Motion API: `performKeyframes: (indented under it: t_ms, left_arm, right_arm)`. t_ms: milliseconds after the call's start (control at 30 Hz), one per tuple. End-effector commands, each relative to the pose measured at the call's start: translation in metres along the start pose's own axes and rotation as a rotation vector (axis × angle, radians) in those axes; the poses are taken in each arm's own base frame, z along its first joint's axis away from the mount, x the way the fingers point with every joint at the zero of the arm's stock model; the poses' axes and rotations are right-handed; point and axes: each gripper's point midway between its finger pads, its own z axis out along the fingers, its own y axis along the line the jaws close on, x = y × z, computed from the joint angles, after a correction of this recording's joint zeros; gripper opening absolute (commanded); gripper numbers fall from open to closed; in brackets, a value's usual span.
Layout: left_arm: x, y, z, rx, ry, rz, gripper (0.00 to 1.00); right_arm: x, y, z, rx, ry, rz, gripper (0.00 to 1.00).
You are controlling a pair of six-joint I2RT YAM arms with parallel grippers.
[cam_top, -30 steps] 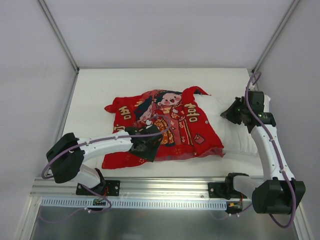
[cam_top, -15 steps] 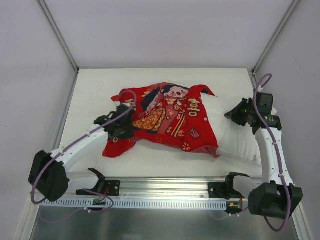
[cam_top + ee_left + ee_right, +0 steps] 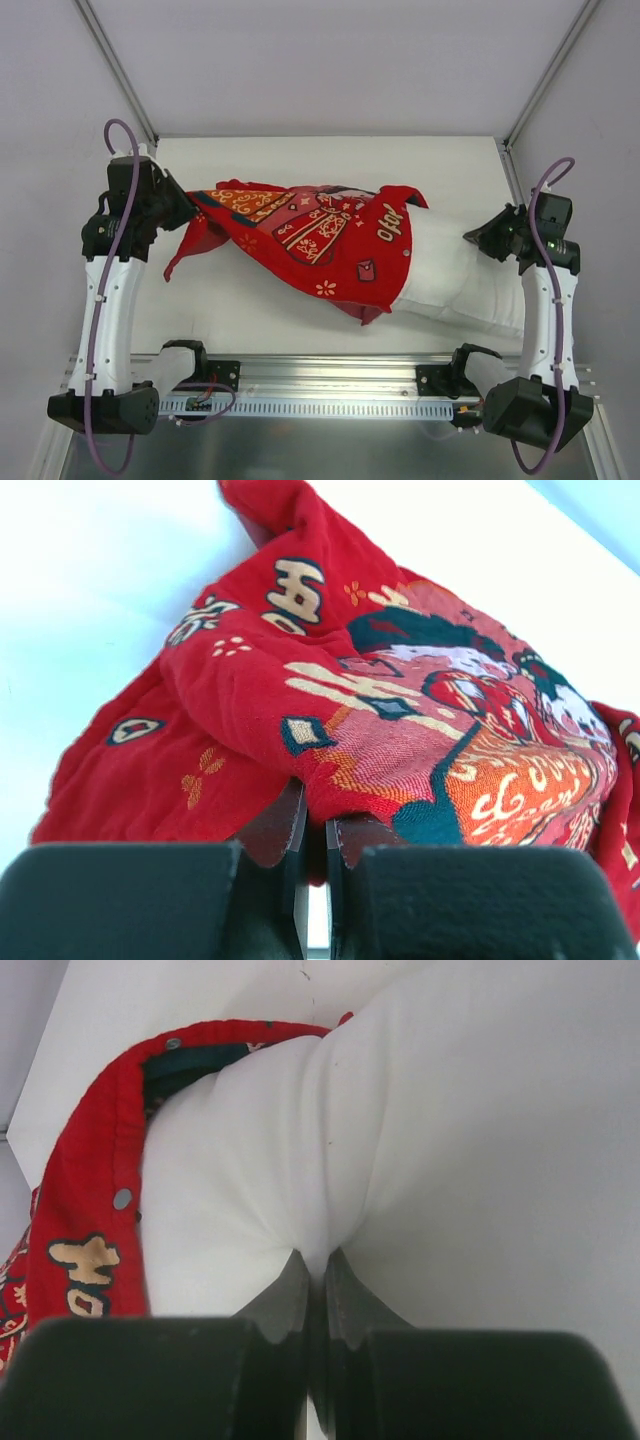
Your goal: Remove the pillowcase from the pillow
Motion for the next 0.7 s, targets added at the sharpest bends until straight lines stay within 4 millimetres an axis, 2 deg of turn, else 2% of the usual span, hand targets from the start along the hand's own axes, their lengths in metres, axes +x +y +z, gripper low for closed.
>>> performKeyframes:
  t_ms: [0, 67, 133, 167, 200, 233, 267, 300, 400, 500, 533, 600, 667]
  left_arm:
    - [-0.021, -0.004, -0.012, 0.001, -0.058, -0.007, 0.0]
    - [-0.034, 0.005, -0.016, -0.04, -0.105, -0.026, 0.0]
    - [-0.049, 0.009, -0.017, -0.056, -0.133, -0.054, 0.0]
    - [-0.06, 0.022, -0.019, -0.09, -0.157, -0.096, 0.0]
    - [-0.072, 0.025, -0.024, -0.096, -0.185, -0.123, 0.0]
    - [-0.08, 0.033, -0.021, -0.117, -0.187, -0.169, 0.0]
    - [-0.087, 0.051, -0.023, -0.163, -0.193, -0.229, 0.0]
    - [-0.098, 0.057, -0.021, -0.186, -0.2, -0.262, 0.0]
    - [-0.108, 0.075, -0.018, -0.241, -0.208, -0.36, 0.0]
    - [-0.104, 0.083, -0.01, -0.25, -0.186, -0.438, 0.0]
    - [-0.1, 0.082, -0.007, -0.24, -0.169, -0.457, 0.0]
    - [-0.086, 0.084, 0.005, -0.225, -0.12, -0.467, 0.0]
    - [-0.076, 0.086, 0.013, -0.218, -0.088, -0.44, 0.0]
  right_arm:
    - [-0.045, 0.021, -0.027, -0.037, -0.184, -0.041, 0.01]
    - [-0.063, 0.025, -0.043, -0.007, -0.253, -0.073, 0.01]
    - [-0.071, 0.024, -0.051, 0.015, -0.284, -0.07, 0.01]
    - [-0.075, 0.024, -0.055, 0.017, -0.301, -0.057, 0.01]
    - [-0.081, 0.022, -0.062, 0.024, -0.33, -0.04, 0.01]
    - [-0.083, 0.02, -0.063, 0.031, -0.341, -0.023, 0.01]
    - [-0.087, 0.015, -0.067, 0.042, -0.363, 0.012, 0.01]
    - [-0.087, 0.011, -0.069, 0.045, -0.373, 0.028, 0.01]
    - [-0.084, 0.0, -0.071, 0.07, -0.392, 0.064, 0.01]
    - [-0.078, -0.001, -0.071, 0.06, -0.388, 0.051, 0.0]
    - [-0.072, -0.003, -0.063, 0.047, -0.358, 0.05, 0.01]
    - [-0.06, 0.013, -0.054, -0.05, -0.293, 0.009, 0.01]
    - [-0.037, 0.023, -0.041, -0.103, -0.201, -0.054, 0.01]
